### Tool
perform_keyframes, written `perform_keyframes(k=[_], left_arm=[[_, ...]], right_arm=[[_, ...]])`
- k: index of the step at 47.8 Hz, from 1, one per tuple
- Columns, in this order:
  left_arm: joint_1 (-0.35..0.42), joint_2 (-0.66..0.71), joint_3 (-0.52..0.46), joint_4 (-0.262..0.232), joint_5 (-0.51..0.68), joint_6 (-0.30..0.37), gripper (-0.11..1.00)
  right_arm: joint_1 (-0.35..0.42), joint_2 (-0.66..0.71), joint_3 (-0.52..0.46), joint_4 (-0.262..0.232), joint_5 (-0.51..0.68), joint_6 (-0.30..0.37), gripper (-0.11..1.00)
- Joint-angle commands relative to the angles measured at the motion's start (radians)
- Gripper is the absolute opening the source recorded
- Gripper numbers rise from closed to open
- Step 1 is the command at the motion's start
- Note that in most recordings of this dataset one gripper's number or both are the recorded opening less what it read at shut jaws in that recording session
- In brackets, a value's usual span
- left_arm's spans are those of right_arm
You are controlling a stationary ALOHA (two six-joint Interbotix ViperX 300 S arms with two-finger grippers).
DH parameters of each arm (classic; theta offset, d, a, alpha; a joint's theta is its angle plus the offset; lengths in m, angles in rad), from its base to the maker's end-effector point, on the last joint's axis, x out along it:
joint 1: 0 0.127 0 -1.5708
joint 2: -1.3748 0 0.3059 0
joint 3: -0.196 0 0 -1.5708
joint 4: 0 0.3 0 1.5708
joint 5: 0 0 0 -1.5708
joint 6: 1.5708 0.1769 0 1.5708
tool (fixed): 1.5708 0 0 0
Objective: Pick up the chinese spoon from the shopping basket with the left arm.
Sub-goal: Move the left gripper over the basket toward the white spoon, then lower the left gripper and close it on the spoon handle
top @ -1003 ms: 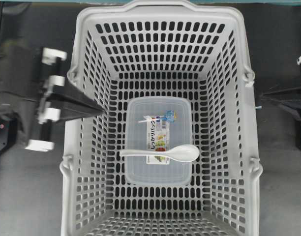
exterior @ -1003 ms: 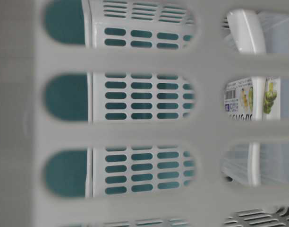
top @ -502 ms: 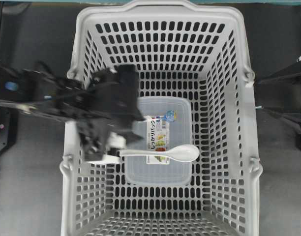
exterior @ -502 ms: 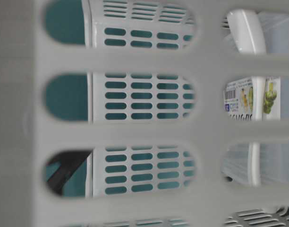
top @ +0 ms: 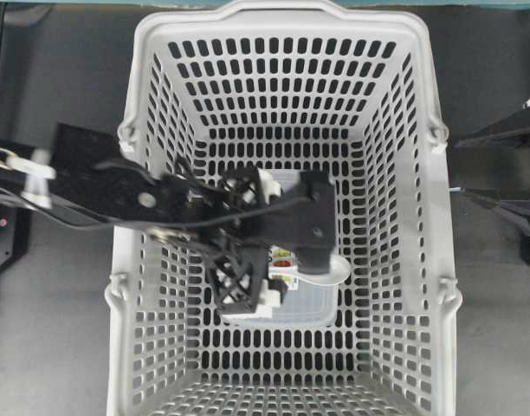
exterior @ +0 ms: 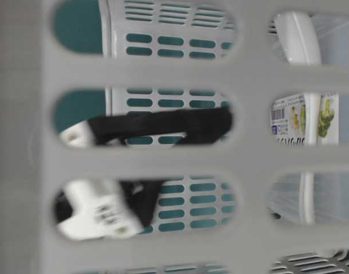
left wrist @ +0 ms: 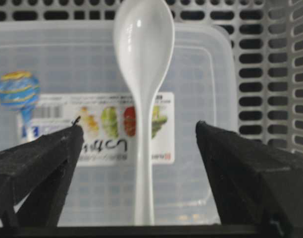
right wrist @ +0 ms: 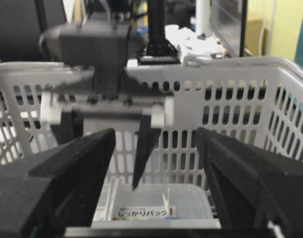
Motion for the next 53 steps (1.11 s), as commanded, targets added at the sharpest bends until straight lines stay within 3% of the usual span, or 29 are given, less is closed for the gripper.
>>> perform_keyframes(k=[1, 23, 28, 37, 45, 53], left_arm=[[-0.006, 0.031, -0.018, 0.003, 0.0, -0.002, 0.88], [-0.006, 0.117, 0.014, 0.003, -0.002, 0.008, 0.84], [-0.006, 0.112, 0.012, 0.003, 0.002, 0.006, 0.67], [-0.006, 0.091, -0.011, 0.003, 0.005, 0.011, 0.14], [-0.003, 0.043, -0.072, 0.003, 0.051, 0.012, 0.13], [-0.003, 0.002, -0.216, 0.003, 0.207, 0.012, 0.13]], right_arm=[[0.002, 0.005, -0.009, 0.002, -0.005, 0.0, 0.65], [0.002, 0.005, -0.003, 0.002, -0.005, 0.0, 0.65], [0.002, 0.005, -0.002, 0.003, -0.005, 0.0, 0.65], [0.002, 0.005, 0.0, 0.002, -0.005, 0.0, 0.65], [0.002, 0.005, 0.002, 0.002, -0.005, 0.0, 0.65], [0.002, 0.005, 0.002, 0.002, -0.005, 0.002, 0.65]])
